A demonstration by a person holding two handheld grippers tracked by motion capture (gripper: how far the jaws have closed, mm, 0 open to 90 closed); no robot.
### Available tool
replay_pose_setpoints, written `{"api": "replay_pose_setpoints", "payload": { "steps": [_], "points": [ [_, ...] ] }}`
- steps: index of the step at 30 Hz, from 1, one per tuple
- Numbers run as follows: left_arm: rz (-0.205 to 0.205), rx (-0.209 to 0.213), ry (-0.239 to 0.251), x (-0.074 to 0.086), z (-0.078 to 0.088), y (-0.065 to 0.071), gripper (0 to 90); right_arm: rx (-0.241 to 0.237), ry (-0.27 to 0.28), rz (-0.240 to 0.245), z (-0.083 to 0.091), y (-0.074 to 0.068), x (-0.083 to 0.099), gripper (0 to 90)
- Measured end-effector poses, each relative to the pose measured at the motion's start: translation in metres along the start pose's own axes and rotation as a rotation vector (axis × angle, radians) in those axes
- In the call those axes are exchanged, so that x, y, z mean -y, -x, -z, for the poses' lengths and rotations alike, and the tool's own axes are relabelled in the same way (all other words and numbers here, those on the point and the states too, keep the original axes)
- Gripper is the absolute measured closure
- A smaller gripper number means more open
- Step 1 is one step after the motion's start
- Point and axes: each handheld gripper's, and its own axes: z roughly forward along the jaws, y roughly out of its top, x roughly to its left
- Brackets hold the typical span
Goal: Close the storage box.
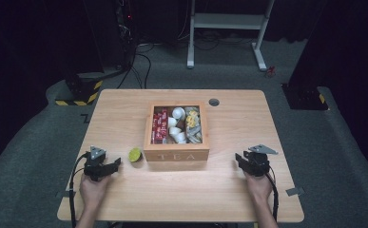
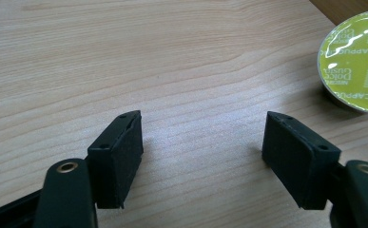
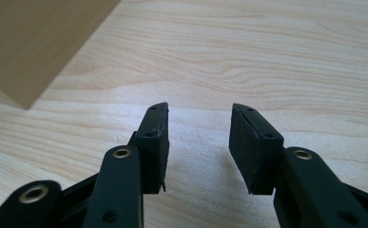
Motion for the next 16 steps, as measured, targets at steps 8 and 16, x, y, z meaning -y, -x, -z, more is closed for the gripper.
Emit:
{"api": "replay_pose_setpoints", "payload": {
  "steps": [8,16],
  "points": [
    [0.000,0.000,0.001,0.0001,-0.0001,0.0000,30.2,0.053,-0.035,0.028,-0.0066,-0.0044,0.0042,52.9],
    [0.000,0.001,0.001,0.0001,-0.0001,0.0001,29.8,0.056,-0.044,0.042,-0.0095,-0.0079,0.0023,44.1]
  ]
}}
